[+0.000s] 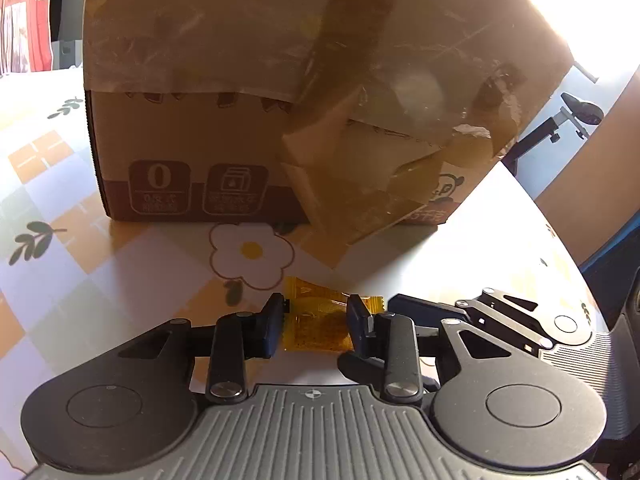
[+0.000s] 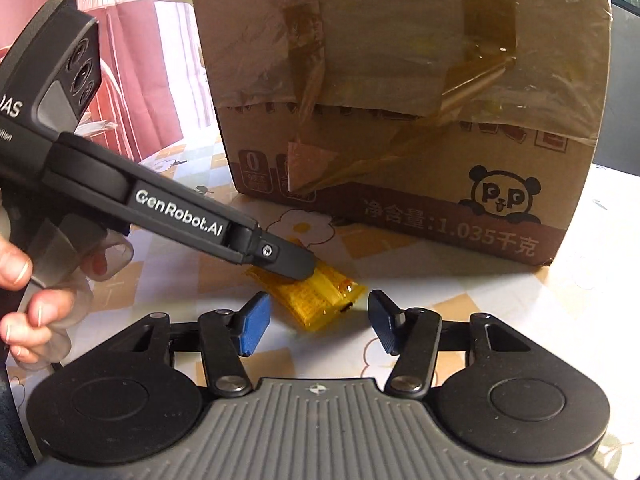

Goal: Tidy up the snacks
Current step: 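Close the left tool on the yellow packet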

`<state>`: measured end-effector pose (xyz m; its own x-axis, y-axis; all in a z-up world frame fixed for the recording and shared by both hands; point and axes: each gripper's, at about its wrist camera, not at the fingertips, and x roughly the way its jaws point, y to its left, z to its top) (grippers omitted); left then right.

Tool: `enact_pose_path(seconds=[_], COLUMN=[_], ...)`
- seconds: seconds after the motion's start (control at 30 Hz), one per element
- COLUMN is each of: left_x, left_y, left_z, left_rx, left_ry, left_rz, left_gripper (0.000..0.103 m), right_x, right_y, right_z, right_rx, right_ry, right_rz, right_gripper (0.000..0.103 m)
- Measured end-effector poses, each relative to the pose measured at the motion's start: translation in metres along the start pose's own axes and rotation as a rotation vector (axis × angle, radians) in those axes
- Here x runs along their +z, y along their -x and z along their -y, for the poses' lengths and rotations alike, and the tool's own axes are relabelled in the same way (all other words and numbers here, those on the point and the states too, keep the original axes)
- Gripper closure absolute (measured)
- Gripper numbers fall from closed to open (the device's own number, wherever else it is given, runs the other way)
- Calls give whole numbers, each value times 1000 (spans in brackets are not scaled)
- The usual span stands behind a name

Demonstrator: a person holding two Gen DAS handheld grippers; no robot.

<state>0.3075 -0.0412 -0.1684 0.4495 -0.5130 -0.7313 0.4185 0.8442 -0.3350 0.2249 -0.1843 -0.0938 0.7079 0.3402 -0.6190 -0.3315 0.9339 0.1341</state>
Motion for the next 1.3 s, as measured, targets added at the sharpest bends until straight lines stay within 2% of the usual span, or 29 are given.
enact_pose_path(seconds=[0.13,0.4,0.8,0.9,1.07,1.3], left_x=[-10,-25,-26,-23,-23,-26], left_y=[5,16,34,35,33,34], left_z=[2,-11,-4,3,0,-7], left_rx=[8,18,3,15,27,21], left_ry=[45,123,110,74,84,108], left_rz=[16,53,109,110,115,116], left_gripper=[70,77,82,84,84,83], right_x=[0,0,0,-1,-2,-3], right_y=[1,0,-4,-4,-3,2], right_z=[2,-9,-14,-16,-13,-11], right_rx=[4,20,18,13,22,46], right_ry=[-4,76,116,129,112,104], right_rz=[1,-10,-20,-19,-7,10], right_gripper=[51,51,47,47,60,64])
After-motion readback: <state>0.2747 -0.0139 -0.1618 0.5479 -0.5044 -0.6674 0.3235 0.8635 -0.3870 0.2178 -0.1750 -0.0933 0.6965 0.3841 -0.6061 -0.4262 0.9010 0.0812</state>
